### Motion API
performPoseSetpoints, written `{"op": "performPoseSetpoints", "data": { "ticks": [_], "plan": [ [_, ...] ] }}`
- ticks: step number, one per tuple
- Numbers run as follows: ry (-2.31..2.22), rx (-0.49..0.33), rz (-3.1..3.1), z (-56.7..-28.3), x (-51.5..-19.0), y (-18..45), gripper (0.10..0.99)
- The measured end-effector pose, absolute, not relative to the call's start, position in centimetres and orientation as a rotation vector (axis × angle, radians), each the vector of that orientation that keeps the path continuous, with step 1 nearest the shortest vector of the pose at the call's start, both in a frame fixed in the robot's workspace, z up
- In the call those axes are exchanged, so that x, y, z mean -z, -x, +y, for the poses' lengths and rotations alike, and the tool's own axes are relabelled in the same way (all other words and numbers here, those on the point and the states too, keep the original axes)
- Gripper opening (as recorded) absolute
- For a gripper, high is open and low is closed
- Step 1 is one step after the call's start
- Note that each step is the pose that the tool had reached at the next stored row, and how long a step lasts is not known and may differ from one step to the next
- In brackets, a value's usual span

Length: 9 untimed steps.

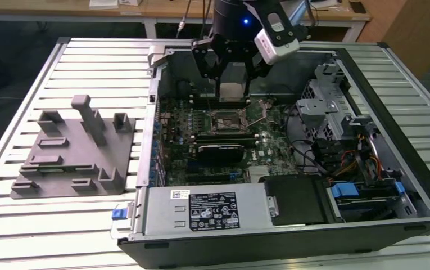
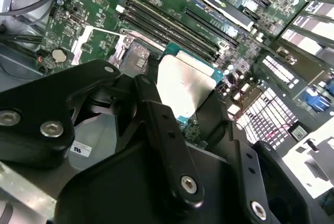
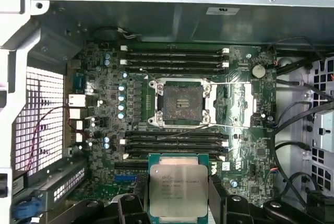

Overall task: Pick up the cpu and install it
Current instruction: 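Pick up the cpu and move it towards the insertion slot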

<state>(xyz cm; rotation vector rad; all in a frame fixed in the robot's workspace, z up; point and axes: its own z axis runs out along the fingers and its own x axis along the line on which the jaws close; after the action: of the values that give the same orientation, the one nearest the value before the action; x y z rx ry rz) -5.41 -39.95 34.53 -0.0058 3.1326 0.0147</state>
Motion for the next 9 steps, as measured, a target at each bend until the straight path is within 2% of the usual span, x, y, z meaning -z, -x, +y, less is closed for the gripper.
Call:
{"op": "performPoseSetpoints", "data": {
  "ticks": [9],
  "plan": [
    [0.006, 0.005, 3.135, -39.26, -33.67, 4.53, 0.541]
  ]
}}
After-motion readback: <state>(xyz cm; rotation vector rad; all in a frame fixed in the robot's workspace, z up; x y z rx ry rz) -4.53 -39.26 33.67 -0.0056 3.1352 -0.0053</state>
